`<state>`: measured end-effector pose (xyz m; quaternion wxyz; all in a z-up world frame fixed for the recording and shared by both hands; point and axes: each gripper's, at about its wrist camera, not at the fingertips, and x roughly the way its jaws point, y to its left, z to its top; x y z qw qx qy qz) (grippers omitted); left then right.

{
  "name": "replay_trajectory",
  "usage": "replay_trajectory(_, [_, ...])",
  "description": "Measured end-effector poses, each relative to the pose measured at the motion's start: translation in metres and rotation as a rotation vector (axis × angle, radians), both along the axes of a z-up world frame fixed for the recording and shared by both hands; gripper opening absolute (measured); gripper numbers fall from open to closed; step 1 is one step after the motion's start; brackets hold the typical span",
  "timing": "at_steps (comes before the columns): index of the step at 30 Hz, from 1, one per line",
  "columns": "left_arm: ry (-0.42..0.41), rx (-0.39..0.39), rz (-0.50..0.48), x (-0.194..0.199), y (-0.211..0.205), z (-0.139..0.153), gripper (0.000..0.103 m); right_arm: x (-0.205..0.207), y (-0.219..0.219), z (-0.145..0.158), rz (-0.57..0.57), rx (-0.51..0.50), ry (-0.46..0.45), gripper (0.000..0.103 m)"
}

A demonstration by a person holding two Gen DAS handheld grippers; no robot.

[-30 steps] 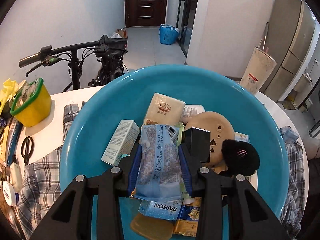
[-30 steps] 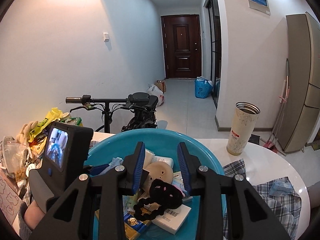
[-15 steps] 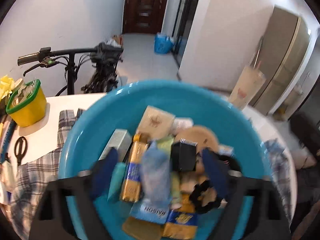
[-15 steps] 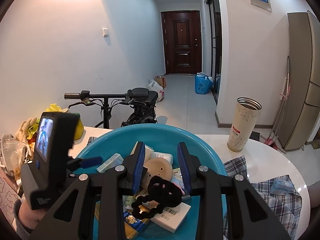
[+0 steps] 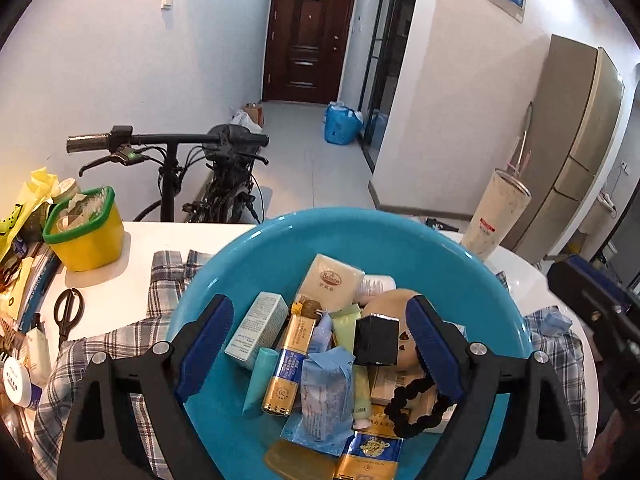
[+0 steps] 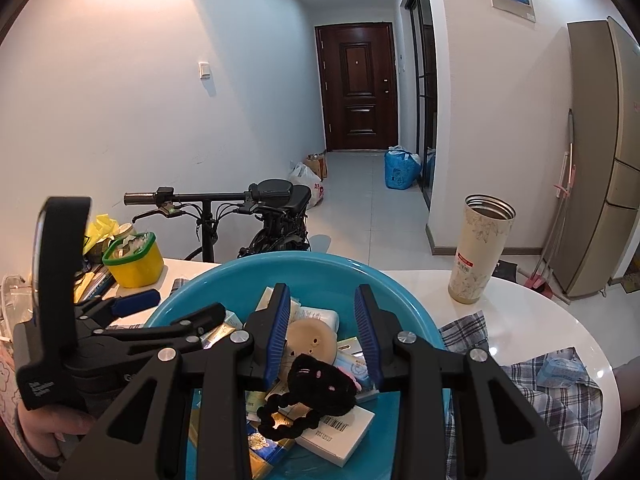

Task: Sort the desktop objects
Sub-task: 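Move the right tool down to the blue wipes packet on the shirt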

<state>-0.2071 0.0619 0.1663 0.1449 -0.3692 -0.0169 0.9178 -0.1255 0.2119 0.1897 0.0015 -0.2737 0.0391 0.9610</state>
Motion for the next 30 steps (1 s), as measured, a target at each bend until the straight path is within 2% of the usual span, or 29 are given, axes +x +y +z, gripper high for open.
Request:
replay_trajectory(6, [0.058, -0.026, -0.021, 0.012, 0.006, 0.011, 0.09, -0.002, 0.002, -0.002, -0.024, 0.019, -0.008, 0.033])
replay_trajectory(12, [0.137, -0.064, -0.096, 0.028, 0.027, 0.016, 0.09, -0.008, 0.026, -0.01, -0.122, 0.043, -0.032, 0.033])
replay_trajectory(14, [0.138, -0.085, -0.107, 0.029, 0.033, 0.014, 0.09, -0.01, 0.038, -0.014, -0.184, 0.055, -0.042, 0.036])
replay_trajectory(15, [0.14, -0.094, -0.109, 0.03, 0.036, 0.013, 0.09, -0.01, 0.044, -0.015, -0.213, 0.056, -0.048, 0.043])
replay_trajectory(16, [0.141, -0.098, -0.108, 0.03, 0.037, 0.012, 0.09, -0.01, 0.049, -0.017, -0.234, 0.058, -0.054, 0.047])
replay_trajectory(20, [0.131, -0.117, -0.106, 0.027, 0.041, 0.007, 0.09, -0.01, 0.067, -0.019, -0.262, 0.043, -0.062, 0.048])
replay_trajectory(22, [0.123, -0.124, -0.098, 0.024, 0.04, 0.004, 0.09, -0.008, 0.077, -0.02, -0.289, 0.052, -0.062, 0.061])
replay_trajectory(23, [0.118, -0.124, -0.096, 0.024, 0.039, 0.002, 0.09, -0.007, 0.084, -0.02, -0.317, 0.06, -0.063, 0.062])
replay_trajectory(26, [0.102, -0.114, -0.095, 0.02, 0.035, 0.001, 0.09, -0.004, 0.106, -0.025, -0.37, 0.102, -0.074, 0.064])
replay_trajectory(28, [0.098, -0.106, -0.093, 0.021, 0.033, 0.001, 0.09, -0.003, 0.122, -0.033, -0.4, 0.15, -0.124, 0.064])
replay_trajectory(30, [0.095, -0.099, -0.092, 0.021, 0.032, 0.003, 0.09, 0.005, 0.144, -0.045, -0.456, 0.151, -0.147, 0.064])
